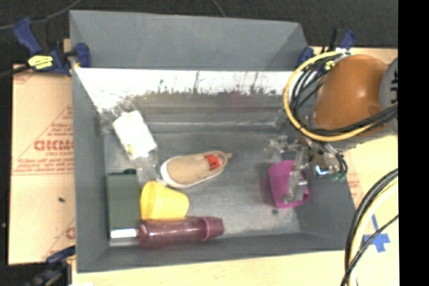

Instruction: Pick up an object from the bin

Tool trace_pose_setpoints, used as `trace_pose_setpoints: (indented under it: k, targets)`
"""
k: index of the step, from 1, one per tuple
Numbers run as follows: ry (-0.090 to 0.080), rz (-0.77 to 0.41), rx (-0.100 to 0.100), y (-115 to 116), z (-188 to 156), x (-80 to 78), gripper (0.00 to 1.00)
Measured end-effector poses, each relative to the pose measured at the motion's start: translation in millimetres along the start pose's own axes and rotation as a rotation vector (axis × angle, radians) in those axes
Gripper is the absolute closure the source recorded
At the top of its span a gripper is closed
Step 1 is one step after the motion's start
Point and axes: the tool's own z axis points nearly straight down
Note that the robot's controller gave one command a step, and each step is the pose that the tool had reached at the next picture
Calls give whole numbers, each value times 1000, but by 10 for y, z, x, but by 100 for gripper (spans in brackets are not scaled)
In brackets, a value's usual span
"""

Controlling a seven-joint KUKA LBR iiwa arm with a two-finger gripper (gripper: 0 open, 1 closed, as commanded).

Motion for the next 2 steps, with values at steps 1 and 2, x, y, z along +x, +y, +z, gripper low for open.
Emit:
trace_pose_setpoints:
  k: [1,2]
  targets:
    - [-1,177,-3,-92,493,229,0]
    - [-4,213,0,173,630,-5,100]
